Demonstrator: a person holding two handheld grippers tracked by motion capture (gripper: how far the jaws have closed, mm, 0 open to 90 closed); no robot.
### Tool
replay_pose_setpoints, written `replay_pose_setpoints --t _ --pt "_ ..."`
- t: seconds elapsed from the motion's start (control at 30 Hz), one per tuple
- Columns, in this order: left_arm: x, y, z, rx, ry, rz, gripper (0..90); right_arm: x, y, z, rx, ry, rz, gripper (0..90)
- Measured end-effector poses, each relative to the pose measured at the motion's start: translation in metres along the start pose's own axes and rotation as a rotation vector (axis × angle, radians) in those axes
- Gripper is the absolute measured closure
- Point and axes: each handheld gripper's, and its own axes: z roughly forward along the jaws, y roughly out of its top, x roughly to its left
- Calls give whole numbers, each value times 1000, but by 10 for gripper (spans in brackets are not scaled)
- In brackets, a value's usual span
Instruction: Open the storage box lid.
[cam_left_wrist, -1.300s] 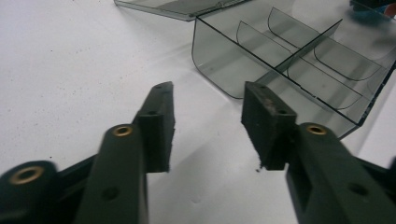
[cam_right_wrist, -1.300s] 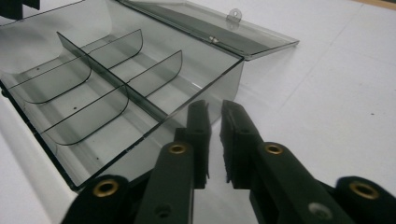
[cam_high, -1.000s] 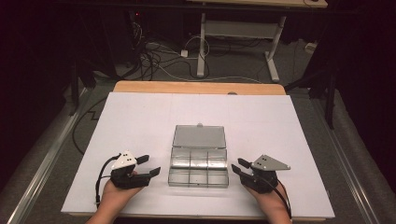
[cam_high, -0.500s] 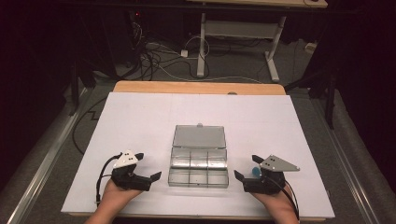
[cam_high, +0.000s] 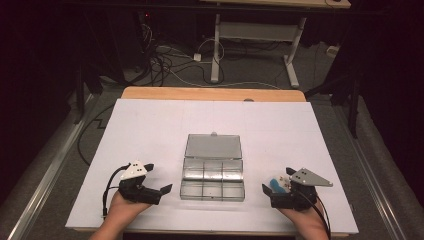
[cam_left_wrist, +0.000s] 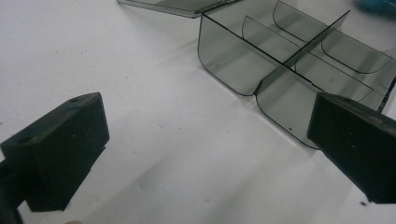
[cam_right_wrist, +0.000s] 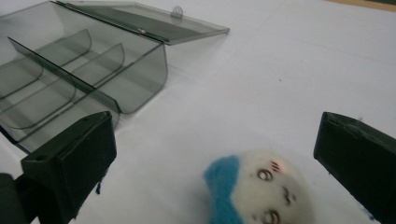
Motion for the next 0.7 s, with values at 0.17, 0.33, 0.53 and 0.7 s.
replay_pose_setpoints --t 0.17,0.33,0.53,0.7 --pt "3 -1 4 6 10 1 0 -7 -4 1 33 -19 8 4" --pt "2 -2 4 5 22 3 0 -9 -9 2 94 -45 -13 72" --pt "2 -2 6 13 26 5 0 -17 -14 -2 122 -63 -4 193" --pt "1 -2 6 11 21 9 0 -18 -18 -1 157 -75 12 284"
